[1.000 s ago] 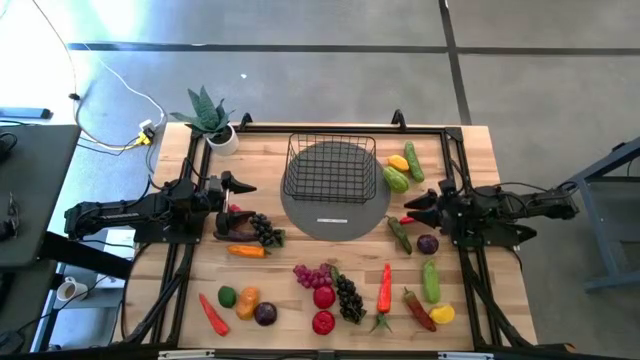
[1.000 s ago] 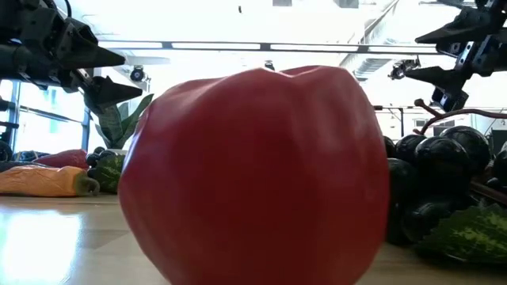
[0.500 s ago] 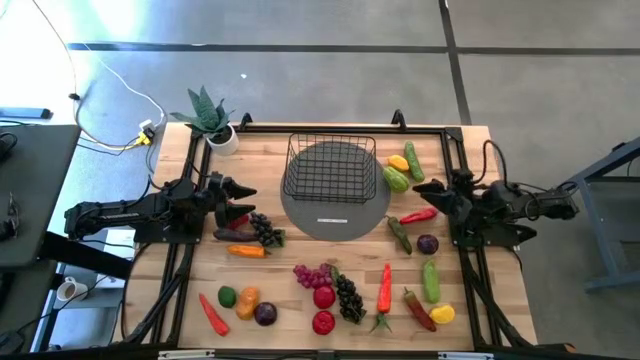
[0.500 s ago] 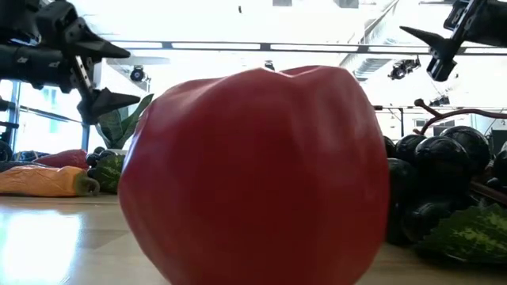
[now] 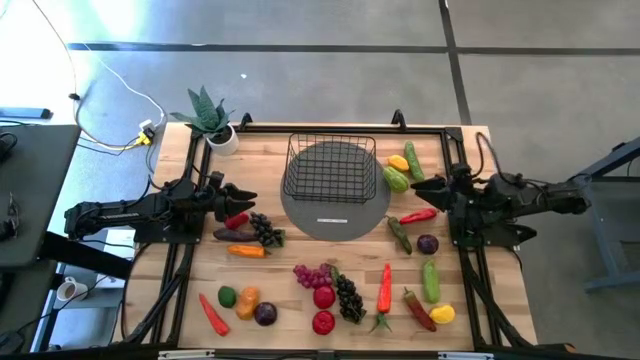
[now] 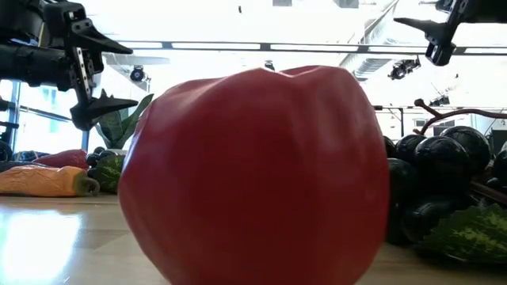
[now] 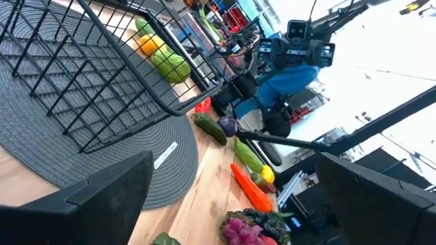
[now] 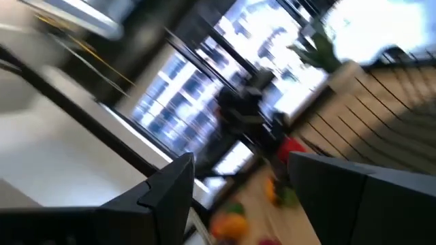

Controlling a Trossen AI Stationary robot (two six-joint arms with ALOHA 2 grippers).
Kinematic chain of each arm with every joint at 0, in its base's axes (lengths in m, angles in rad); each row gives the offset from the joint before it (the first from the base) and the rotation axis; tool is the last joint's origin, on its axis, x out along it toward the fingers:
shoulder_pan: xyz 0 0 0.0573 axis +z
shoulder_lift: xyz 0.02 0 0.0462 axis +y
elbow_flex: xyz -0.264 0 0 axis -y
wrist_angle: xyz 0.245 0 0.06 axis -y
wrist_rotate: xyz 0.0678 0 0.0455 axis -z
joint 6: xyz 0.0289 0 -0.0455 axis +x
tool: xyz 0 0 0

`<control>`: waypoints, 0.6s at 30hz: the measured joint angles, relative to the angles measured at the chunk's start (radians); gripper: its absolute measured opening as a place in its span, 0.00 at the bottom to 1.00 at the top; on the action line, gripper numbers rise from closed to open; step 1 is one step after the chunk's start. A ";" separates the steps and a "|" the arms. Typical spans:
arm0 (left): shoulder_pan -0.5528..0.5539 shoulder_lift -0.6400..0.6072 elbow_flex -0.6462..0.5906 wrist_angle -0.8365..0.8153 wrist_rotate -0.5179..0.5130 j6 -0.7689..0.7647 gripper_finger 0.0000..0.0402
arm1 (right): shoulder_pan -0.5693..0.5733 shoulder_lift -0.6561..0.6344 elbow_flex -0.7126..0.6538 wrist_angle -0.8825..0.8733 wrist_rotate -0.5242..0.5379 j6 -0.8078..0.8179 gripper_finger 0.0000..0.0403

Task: Build produce basket
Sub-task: Put the green chili pepper into the wire basket

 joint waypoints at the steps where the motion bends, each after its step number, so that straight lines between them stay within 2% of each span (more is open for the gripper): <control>1: 0.000 0.000 0.000 0.000 0.000 -0.006 0.99 | 0.000 0.026 0.030 -0.044 0.003 0.008 0.55; 7: 0.000 0.000 0.000 0.001 -0.013 -0.098 0.99 | 0.000 0.183 0.216 -0.321 0.006 0.070 0.55; 11: 0.000 0.000 0.000 0.001 -0.031 -0.083 0.99 | 0.000 0.279 0.331 -0.522 -0.003 0.138 0.55; 18: 0.000 0.000 0.000 0.002 -0.065 -0.066 0.99 | 0.000 0.429 0.421 -0.765 -0.056 0.295 0.55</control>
